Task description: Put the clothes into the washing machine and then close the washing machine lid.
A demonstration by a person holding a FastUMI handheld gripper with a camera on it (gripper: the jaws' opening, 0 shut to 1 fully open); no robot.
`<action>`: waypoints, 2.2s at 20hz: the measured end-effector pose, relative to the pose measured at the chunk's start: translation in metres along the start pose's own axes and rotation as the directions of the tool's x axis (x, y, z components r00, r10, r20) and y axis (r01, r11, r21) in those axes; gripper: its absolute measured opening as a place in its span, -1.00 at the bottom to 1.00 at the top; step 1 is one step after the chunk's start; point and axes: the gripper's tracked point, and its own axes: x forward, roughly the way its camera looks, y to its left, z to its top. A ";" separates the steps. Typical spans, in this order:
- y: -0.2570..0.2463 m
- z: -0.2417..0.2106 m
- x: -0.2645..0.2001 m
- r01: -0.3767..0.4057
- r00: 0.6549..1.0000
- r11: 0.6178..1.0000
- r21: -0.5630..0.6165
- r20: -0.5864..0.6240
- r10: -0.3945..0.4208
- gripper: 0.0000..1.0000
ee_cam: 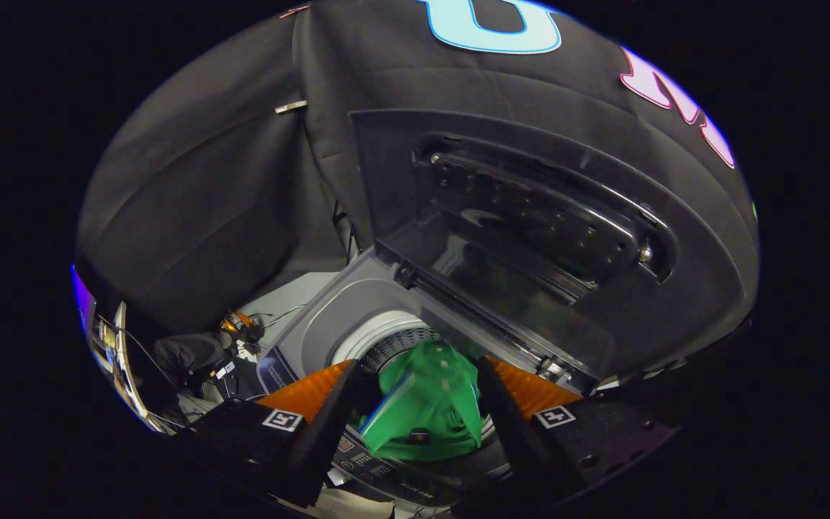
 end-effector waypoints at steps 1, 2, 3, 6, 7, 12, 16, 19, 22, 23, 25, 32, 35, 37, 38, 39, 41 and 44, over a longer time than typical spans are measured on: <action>0.002 0.000 0.001 -0.006 1.000 1.000 -0.005 0.005 0.006 0.99; 0.003 0.002 -0.001 -0.011 1.000 1.000 -0.006 0.014 0.011 0.99; 0.005 0.005 -0.002 -0.017 0.999 1.000 -0.004 0.026 0.017 0.99; 0.011 0.020 -0.010 -0.045 0.996 0.999 0.005 0.081 0.045 0.99; 0.013 0.025 -0.012 -0.055 0.993 0.998 0.005 0.104 0.054 0.99; 0.021 0.065 -0.036 -0.089 0.956 0.996 -0.014 0.278 0.090 0.99; 0.014 0.101 -0.063 -0.069 0.891 0.998 0.009 0.449 0.058 0.99; -0.008 0.128 -0.081 -0.006 0.823 0.998 0.067 0.567 -0.033 0.99; -0.036 0.143 -0.088 0.057 0.763 0.987 0.149 0.631 -0.139 0.98; -0.042 0.146 -0.089 0.075 0.746 0.982 0.173 0.644 -0.170 0.98; -0.062 0.150 -0.096 0.130 0.712 0.966 0.223 0.658 -0.247 0.98; -0.119 0.150 -0.102 0.272 0.616 0.880 0.389 0.632 -0.470 0.98; -0.133 0.142 -0.090 0.314 0.631 0.852 0.419 0.578 -0.517 0.98; -0.140 0.137 -0.083 0.334 0.635 0.837 0.433 0.553 -0.540 0.98; -0.143 0.136 -0.082 0.336 0.639 0.832 0.440 0.542 -0.545 0.98; -0.146 0.134 -0.081 0.338 0.642 0.827 0.449 0.532 -0.552 0.98; -0.148 0.133 -0.081 0.329 0.647 0.825 0.460 0.526 -0.552 0.99; -0.152 0.132 -0.079 0.332 0.646 0.814 0.476 0.515 -0.564 0.98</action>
